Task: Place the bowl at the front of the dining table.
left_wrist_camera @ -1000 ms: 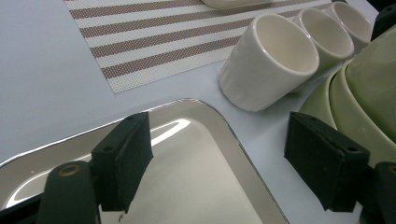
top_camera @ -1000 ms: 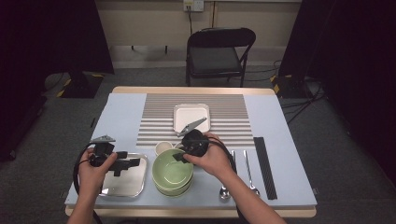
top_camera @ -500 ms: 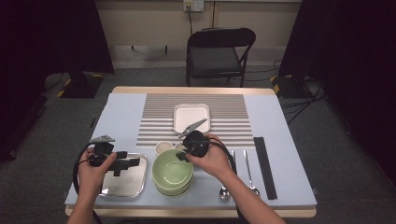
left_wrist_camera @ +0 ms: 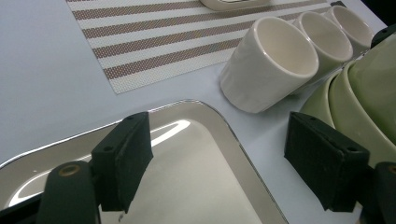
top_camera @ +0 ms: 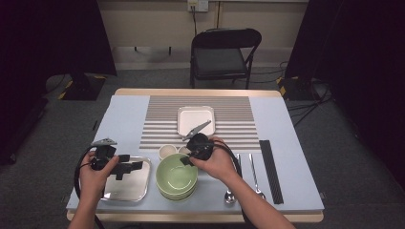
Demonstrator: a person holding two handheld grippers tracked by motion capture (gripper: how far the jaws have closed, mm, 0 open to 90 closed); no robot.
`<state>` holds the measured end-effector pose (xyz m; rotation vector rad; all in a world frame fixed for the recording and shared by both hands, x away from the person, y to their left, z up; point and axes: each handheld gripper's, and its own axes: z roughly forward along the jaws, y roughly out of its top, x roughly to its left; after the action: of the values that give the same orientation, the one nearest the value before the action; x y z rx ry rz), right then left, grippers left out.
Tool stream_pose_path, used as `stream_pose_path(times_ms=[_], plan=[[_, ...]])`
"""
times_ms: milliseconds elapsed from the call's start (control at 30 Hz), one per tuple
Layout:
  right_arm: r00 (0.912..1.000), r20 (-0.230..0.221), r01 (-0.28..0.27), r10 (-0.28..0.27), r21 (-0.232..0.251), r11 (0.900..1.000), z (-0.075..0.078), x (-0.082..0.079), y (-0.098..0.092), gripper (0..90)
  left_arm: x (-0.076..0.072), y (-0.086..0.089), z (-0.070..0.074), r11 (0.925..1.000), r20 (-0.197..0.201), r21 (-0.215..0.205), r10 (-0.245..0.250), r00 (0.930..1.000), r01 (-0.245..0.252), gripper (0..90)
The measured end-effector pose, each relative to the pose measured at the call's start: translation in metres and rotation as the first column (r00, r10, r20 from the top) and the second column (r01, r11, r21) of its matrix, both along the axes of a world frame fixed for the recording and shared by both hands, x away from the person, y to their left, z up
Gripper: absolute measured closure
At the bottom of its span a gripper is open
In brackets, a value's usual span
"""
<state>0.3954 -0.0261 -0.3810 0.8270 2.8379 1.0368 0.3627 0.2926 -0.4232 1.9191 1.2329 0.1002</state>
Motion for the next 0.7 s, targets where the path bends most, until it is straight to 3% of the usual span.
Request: stream_pose_path(times_ms=[367, 700], plan=[[0.9999, -0.016, -0.003, 0.004, 0.037, 0.999, 0.014, 0.004, -0.005, 83.8, 0.000, 0.000, -0.001, 1.0000, 0.002, 0.000, 0.003, 1.0000, -0.003, 23.0], [0.9998, -0.018, 0.014, -0.013, 0.026, 1.000, 0.027, 0.009, -0.012, 83.8, 0.001, -0.001, -0.002, 1.0000, 0.002, 0.003, 0.003, 1.0000, -0.003, 23.0]])
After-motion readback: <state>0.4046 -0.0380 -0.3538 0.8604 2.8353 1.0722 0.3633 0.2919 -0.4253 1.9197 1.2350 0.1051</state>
